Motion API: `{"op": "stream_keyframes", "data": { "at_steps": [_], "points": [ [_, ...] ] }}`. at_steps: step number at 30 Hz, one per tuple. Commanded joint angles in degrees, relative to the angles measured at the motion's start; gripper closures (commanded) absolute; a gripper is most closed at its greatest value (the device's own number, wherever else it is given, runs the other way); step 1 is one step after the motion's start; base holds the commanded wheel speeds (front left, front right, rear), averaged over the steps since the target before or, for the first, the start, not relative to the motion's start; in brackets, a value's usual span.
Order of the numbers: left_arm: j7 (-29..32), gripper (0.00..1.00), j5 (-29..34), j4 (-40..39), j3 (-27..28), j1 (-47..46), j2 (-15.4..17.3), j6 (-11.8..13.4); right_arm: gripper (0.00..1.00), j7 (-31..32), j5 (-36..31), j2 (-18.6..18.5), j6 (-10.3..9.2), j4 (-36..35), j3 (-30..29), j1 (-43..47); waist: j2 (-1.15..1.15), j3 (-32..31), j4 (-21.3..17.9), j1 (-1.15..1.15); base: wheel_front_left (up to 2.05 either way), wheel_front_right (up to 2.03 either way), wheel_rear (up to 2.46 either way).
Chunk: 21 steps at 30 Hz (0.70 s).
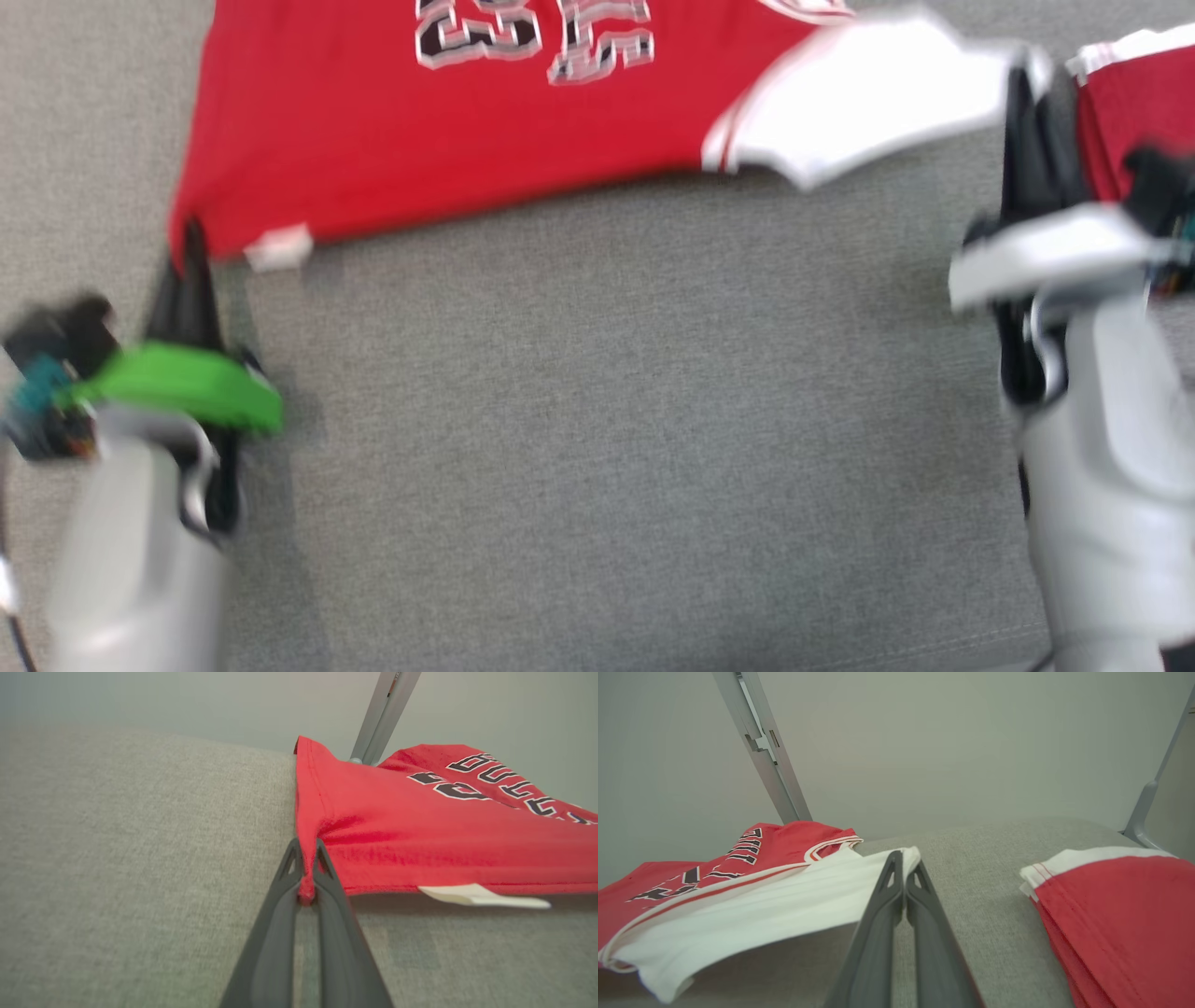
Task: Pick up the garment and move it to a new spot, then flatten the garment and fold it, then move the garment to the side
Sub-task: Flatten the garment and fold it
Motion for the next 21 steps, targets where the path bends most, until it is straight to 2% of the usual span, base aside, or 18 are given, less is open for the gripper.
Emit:
{"op": "stream_keyframes", "data": {
  "at_steps": [1,8,11,21],
  "points": [
    [0.0,1.00,0.2,0.2,1.1,3.5,0.0,0.3,1.00,-0.3,1.7,-0.9,-0.27,-0.8,-0.3,3.6,0.00,-2.9,-0.4,0.00,0.00,0.00,0.00],
    [0.0,1.00,2.0,-1.5,5.2,16.8,-5.2,0.3,1.00,-0.3,7.4,-0.8,-0.27,-2.4,2.6,20.1,0.00,-8.4,-0.8,0.00,0.00,0.00,0.00],
    [0.0,1.00,3.1,-2.7,4.1,21.5,-6.9,0.3,1.00,-0.3,9.1,-0.8,-0.26,-2.7,4.0,25.0,0.00,-10.8,-0.6,0.00,0.00,0.00,0.00],
    [0.0,1.00,5.6,-6.2,5.2,33.8,-9.2,0.3,1.00,-0.2,12.0,-0.7,-0.26,-1.7,8.0,40.0,0.00,-17.9,1.2,0.00,0.00,0.00,0.00]
  ]
}}
